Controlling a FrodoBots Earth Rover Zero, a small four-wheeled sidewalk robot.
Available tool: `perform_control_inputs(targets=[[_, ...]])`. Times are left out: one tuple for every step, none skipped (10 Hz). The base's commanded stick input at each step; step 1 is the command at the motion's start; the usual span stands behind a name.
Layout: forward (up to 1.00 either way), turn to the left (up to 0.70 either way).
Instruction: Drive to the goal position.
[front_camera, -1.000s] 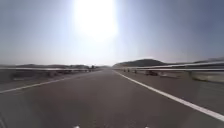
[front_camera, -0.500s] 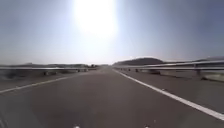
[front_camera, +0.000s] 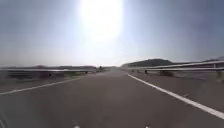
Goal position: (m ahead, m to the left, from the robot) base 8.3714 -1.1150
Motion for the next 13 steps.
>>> perform_control_inputs(targets=[[1.00,0.00],[1.00,0.00],[1.00,0.00],[1.00,0.00],[1.00,0.00],[1.00,0.00],[1.00,0.00],[1.00,0.00],[1.00,0.00],[1.00,0.00],[1.00,0.00],[1.00,0.00],[1.00,0.00]])
